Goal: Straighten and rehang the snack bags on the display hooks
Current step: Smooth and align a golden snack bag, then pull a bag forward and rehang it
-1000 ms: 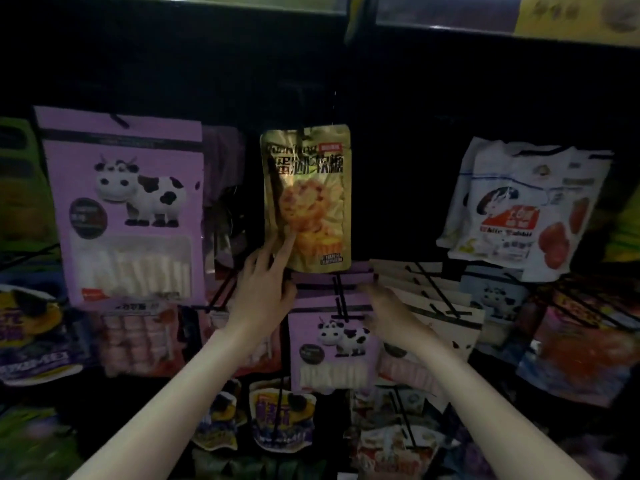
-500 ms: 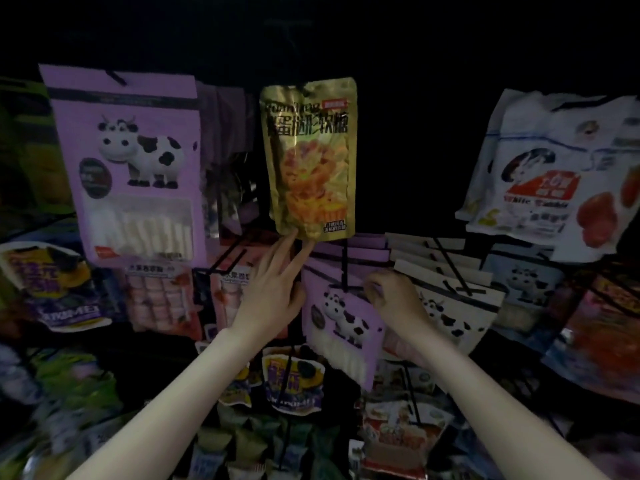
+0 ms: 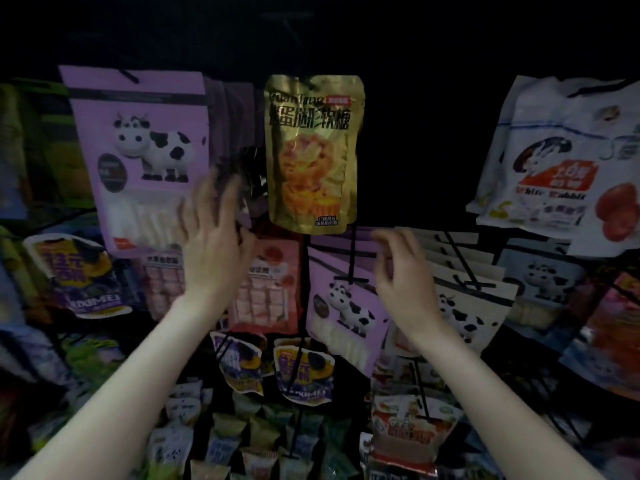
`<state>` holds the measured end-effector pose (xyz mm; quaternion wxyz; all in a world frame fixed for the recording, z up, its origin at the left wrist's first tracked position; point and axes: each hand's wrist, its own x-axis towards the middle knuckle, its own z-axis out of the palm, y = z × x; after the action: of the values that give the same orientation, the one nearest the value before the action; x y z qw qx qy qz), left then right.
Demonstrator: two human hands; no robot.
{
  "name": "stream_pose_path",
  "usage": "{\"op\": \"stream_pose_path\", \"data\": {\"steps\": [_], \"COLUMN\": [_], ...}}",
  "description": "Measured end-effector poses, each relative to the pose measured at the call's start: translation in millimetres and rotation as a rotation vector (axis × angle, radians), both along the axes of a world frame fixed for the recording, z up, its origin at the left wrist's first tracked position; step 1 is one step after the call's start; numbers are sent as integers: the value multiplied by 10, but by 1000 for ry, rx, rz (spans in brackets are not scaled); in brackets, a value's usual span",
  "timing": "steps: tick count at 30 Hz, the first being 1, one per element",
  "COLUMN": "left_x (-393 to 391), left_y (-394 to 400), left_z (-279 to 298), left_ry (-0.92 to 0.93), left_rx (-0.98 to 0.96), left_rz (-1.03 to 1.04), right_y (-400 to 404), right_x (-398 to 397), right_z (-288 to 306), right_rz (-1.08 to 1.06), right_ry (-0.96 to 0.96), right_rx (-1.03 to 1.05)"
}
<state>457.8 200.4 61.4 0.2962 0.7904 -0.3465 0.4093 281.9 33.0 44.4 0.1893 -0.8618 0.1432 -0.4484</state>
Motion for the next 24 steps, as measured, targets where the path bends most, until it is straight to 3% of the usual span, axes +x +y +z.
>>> {"op": "stream_pose_path", "data": {"steps": [3, 6, 9, 13, 17, 20, 24], "left_x": [230, 320, 389, 450, 466, 496, 506], "left_y": [80, 134, 384, 857, 1168, 1251, 1171], "left_z": [127, 183, 221, 336, 475, 500, 454], "left_ry": [145, 314, 316, 286, 325, 310, 328], "left_rx": [38, 11, -3, -8, -22, 37, 99], "left_rz": [225, 277, 178, -37, -118, -137, -143], "right_y": [147, 325, 466, 667, 930, 1042, 1254], "right_x": [173, 418, 656, 1065, 1439, 1776, 1924], "right_z": [238, 427, 520, 554, 548, 407, 379], "right_rz": [82, 183, 322, 454, 602, 546, 323], "right_ry": [-41, 66, 209, 318, 269, 190, -49], "right_rx": [-74, -65, -28, 171, 505, 720, 701]}}
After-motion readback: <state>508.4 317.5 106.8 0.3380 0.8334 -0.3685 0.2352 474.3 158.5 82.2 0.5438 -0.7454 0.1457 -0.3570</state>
